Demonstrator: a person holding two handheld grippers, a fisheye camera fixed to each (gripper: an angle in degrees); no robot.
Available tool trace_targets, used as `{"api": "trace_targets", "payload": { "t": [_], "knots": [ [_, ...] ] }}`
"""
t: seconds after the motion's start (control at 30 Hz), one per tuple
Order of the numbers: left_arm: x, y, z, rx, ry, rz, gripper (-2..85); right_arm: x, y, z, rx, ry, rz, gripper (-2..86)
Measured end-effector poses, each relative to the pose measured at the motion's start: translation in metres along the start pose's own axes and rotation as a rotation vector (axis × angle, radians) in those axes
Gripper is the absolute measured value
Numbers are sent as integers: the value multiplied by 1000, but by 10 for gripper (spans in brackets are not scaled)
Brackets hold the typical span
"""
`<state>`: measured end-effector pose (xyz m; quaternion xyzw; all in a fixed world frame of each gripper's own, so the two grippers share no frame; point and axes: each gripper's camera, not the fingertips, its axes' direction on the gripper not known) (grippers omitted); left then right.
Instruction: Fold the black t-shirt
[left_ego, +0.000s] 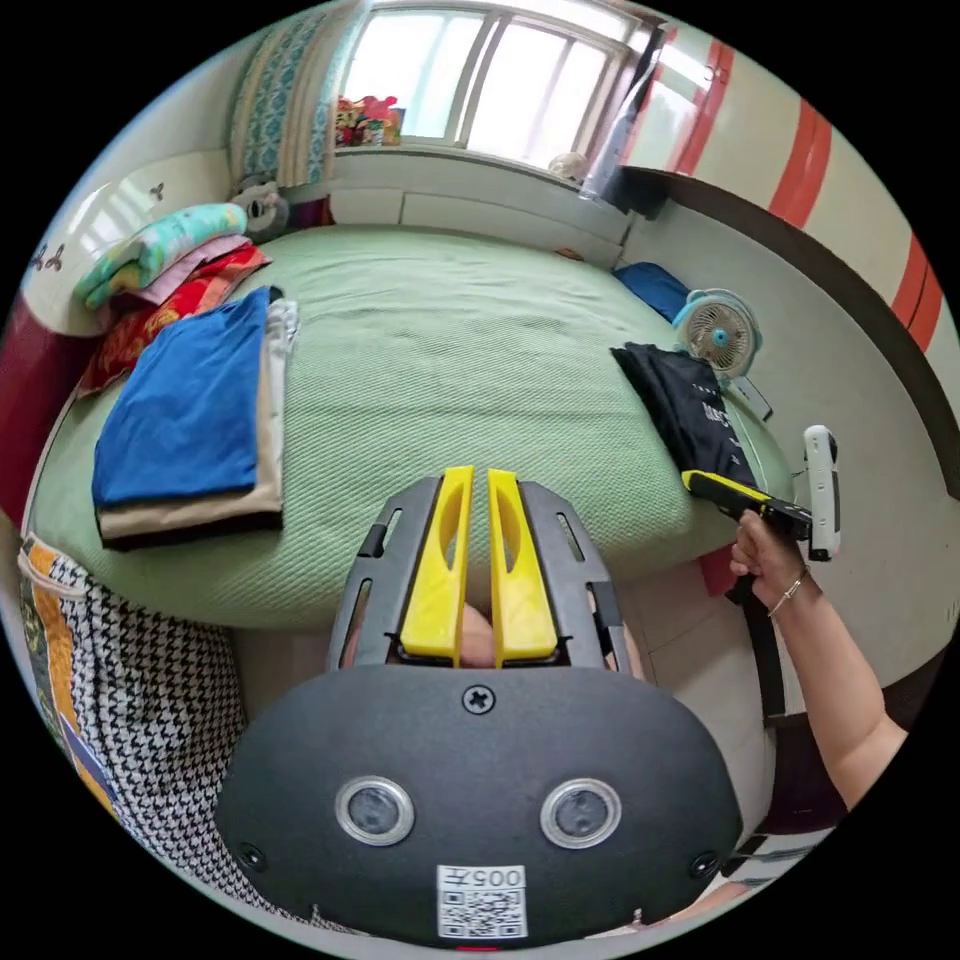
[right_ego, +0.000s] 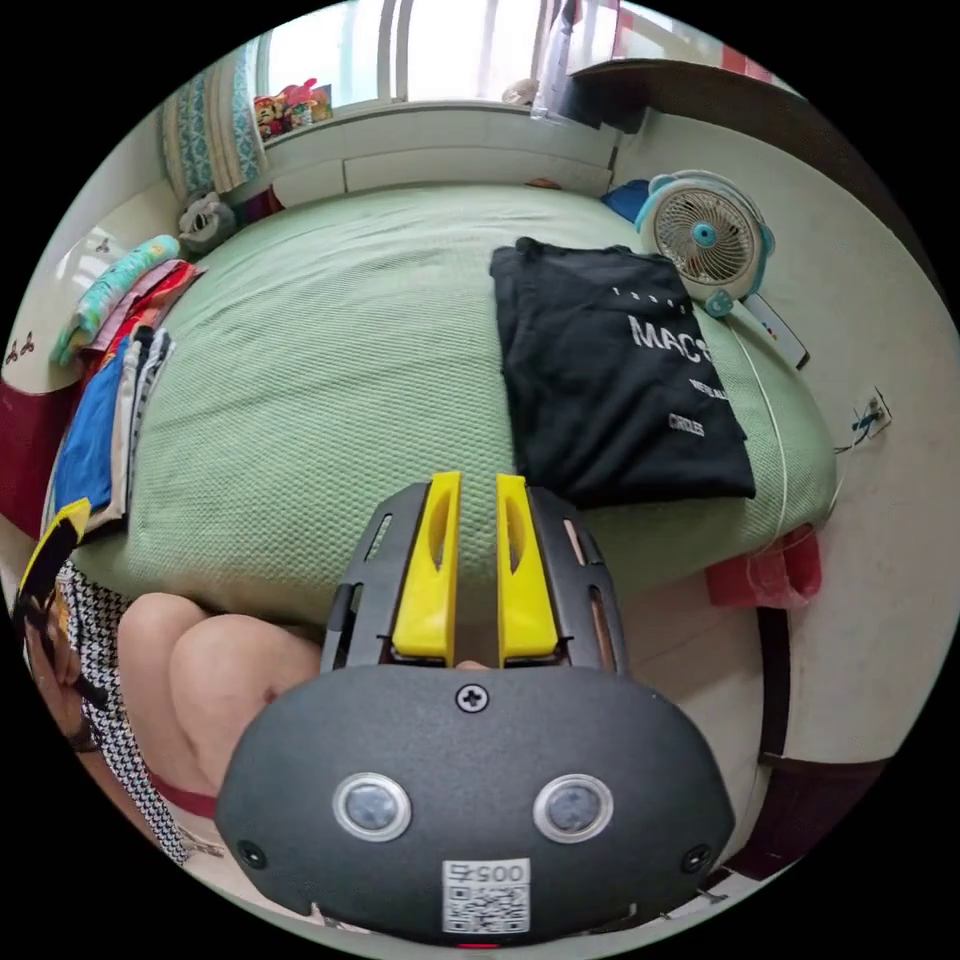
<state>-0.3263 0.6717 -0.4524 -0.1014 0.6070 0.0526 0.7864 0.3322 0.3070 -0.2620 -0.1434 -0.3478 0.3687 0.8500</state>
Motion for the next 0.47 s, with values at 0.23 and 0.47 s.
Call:
{"api": "trace_targets", "payload": {
  "t": [0.23,0.47],
  "knots": [
    [-108,41,-27,-79,-84,-163,45,-155,-12,-11,59,-235,-232,70],
    [-197,78,-51,-133,-141,-320,49,-303,-21,-11,66,-419,-458,56]
  ]
}}
